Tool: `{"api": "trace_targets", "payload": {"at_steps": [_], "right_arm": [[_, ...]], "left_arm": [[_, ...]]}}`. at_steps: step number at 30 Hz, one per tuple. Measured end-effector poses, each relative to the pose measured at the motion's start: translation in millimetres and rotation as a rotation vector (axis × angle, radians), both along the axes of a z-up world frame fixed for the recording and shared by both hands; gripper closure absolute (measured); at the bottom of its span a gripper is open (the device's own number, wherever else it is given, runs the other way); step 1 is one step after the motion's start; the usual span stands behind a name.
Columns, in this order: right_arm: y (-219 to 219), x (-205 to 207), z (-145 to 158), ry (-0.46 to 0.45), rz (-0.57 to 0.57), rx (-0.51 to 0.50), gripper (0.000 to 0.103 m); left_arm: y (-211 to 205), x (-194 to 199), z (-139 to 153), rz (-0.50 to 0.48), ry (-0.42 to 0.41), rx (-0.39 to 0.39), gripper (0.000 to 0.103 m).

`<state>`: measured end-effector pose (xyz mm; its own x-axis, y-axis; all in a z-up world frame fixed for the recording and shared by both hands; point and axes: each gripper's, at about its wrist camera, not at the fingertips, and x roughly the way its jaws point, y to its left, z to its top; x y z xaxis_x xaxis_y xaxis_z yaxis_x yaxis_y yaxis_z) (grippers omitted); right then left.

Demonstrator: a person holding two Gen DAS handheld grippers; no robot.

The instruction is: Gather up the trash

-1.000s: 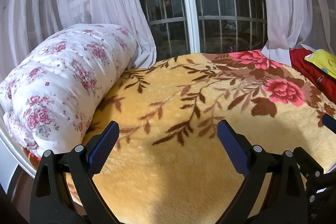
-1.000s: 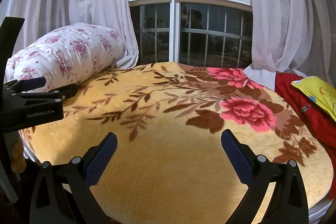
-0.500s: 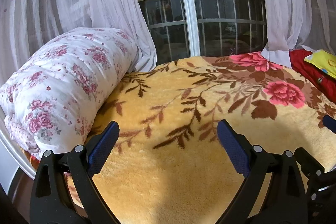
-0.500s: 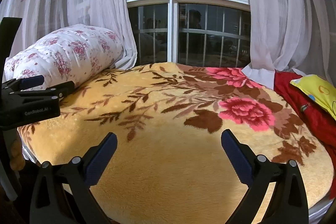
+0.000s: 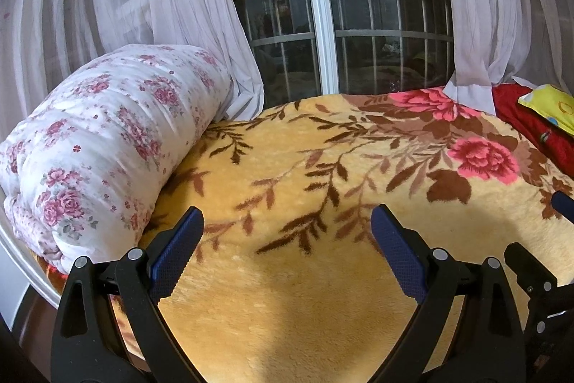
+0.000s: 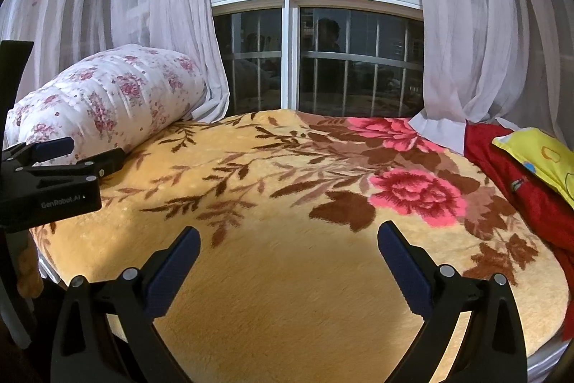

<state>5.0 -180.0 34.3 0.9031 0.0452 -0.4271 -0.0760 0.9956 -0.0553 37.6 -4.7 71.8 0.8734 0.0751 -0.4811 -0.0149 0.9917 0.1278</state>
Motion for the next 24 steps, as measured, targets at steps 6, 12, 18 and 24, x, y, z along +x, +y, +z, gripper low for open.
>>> {"api": "trace_targets", "payload": {"at_steps": [6, 12, 18, 24], "right_arm": [[-2, 5, 4, -0.006, -0.024, -0.014, 0.005], [-8, 24, 22, -0.014, -0.120, -0.033, 0.005], [-8, 37, 27, -0.023, -0.153, -0.023, 0.005], [-3, 44, 22, -0.027, -0.164, -0.077, 0.005]], "left_arm": [[0, 3, -4, -0.006, 0.008, -0.005, 0.011], [5, 13, -12, -0.022, 0.037, -0.059, 0.011], [11, 25, -15, -0.005, 0.051, -0.103, 0.011], [24, 37, -12, 0.018, 0.047, -0.116, 0.011]]}}
